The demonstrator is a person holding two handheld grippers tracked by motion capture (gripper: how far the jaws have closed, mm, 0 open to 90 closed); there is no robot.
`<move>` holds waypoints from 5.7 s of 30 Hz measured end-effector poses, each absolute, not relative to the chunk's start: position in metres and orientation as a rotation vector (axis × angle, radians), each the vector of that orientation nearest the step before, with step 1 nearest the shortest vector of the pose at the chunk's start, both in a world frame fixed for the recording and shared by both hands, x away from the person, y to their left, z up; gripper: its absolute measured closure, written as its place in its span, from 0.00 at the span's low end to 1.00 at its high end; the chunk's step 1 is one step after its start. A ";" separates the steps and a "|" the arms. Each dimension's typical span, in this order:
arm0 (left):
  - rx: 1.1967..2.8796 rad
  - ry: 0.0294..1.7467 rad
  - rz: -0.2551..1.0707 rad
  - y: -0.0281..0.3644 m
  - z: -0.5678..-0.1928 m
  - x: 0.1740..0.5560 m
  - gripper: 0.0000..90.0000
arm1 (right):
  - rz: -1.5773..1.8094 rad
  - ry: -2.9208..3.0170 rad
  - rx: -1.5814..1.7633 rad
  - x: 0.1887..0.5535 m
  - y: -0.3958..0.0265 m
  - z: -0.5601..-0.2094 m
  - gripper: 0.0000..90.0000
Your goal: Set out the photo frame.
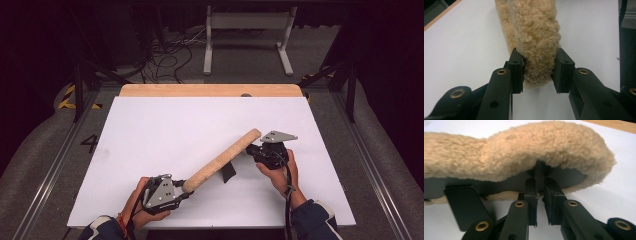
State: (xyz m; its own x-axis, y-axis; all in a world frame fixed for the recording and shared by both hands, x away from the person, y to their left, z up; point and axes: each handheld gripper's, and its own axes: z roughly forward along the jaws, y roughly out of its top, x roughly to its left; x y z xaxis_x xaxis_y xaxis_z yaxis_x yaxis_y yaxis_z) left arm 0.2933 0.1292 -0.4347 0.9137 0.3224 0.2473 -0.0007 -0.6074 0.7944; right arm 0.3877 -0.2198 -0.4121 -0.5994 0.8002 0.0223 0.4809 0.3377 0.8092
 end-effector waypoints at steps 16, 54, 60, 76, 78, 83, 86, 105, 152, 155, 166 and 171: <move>2.190 0.133 0.417 0.104 -0.435 0.284 0.72 | 1.146 2.240 1.121 0.415 -0.210 -0.416 0.94; 2.160 0.150 0.335 0.104 -0.436 0.280 0.69 | 1.398 2.248 1.289 0.377 -0.193 -0.373 0.53; 2.173 0.123 0.349 0.097 -0.437 0.279 0.70 | 1.430 2.250 1.282 0.371 -0.187 -0.362 0.41; 2.151 0.146 0.285 0.077 -0.441 0.280 0.71 | 1.301 2.346 1.551 0.392 -0.154 -0.379 0.37; 2.147 0.140 0.294 0.074 -0.441 0.280 0.71 | 1.258 2.361 1.551 0.395 -0.151 -0.378 0.38; 2.151 0.139 0.281 0.075 -0.441 0.280 0.70 | 1.213 2.384 1.574 0.399 -0.147 -0.377 0.41; 2.178 0.094 0.253 0.086 -0.439 0.278 0.60 | 1.203 2.413 1.601 0.401 -0.148 -0.376 0.44; 2.245 0.537 0.403 0.205 -0.455 0.306 0.27 | 1.041 2.609 1.352 0.409 -0.144 -0.358 0.68; 2.006 0.795 0.387 0.180 -0.437 0.417 0.20 | 1.201 2.356 0.842 0.313 -0.191 -0.373 0.39; 2.008 0.772 0.421 0.174 -0.439 0.419 0.24 | 1.214 2.328 0.871 0.304 -0.198 -0.384 0.39; 2.011 0.778 0.397 0.149 -0.445 0.438 0.28 | 1.263 2.270 0.953 0.271 -0.211 -0.411 0.43; 2.025 0.754 0.363 0.146 -0.447 0.443 0.46 | 1.285 2.300 0.989 0.271 -0.212 -0.425 0.53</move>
State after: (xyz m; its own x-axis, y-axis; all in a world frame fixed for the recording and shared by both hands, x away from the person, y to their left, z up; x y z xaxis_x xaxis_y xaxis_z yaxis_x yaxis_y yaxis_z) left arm 0.4430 0.1455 -0.4468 0.7694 0.6376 -0.0377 0.3679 -0.3942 0.8422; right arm 0.2714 -0.2116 -0.4249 -0.7062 0.7063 0.0496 0.4127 0.3537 0.8394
